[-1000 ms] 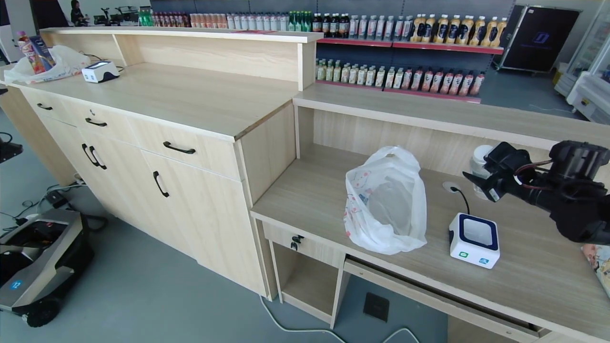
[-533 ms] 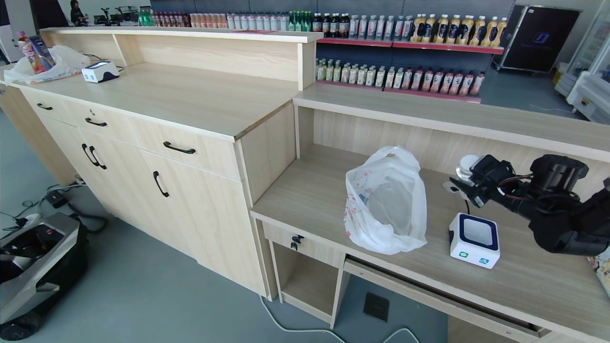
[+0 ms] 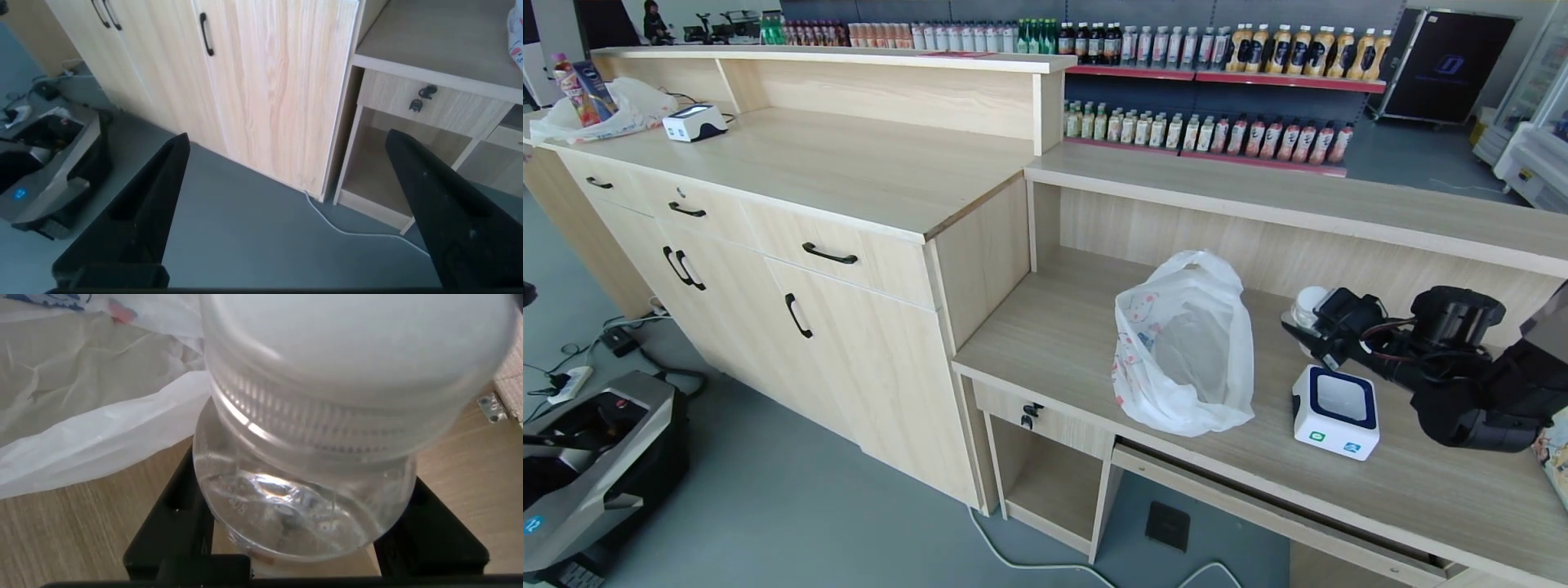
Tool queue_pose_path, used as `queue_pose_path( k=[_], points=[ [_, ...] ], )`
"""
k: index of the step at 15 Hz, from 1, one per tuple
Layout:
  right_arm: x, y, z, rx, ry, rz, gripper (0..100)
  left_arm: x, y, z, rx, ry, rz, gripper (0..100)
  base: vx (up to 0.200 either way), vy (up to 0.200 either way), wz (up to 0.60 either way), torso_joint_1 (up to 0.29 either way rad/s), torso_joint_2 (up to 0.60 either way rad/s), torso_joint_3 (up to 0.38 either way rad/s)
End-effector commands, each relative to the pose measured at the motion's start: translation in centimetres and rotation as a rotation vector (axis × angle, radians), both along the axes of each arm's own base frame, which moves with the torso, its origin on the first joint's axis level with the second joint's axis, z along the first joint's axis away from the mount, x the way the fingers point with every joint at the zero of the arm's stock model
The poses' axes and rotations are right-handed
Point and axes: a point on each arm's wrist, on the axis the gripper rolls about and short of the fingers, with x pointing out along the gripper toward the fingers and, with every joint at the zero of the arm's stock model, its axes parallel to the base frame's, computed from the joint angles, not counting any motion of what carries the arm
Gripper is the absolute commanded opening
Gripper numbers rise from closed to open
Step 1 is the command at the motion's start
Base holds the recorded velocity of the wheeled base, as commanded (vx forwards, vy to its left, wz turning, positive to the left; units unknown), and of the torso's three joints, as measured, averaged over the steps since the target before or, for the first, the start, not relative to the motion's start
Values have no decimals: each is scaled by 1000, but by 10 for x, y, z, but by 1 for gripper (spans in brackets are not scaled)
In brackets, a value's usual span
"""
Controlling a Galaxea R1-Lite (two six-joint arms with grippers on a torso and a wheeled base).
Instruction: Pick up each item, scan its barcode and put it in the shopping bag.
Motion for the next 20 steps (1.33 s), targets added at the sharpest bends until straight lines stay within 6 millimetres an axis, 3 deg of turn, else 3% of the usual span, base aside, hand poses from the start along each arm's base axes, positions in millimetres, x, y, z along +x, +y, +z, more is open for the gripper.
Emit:
queue_pose_path(
  k=[1, 11, 17, 20],
  points=[
    [1, 1, -5, 0, 15, 3, 0, 0, 0, 0, 0, 0, 1, 100, 0, 0, 0, 0, 0, 0],
    [3, 7, -8, -1, 14, 20, 0, 0, 0, 0, 0, 0, 1, 100, 0, 0, 0, 0, 0, 0],
    [-2, 6, 8, -33, -22, 15, 0, 0, 0, 0, 0, 0, 1, 100, 0, 0, 0, 0, 0, 0],
    [-7, 3, 4, -65, -8, 10, 0, 0, 0, 0, 0, 0, 1, 100, 0, 0, 0, 0, 0, 0]
  ],
)
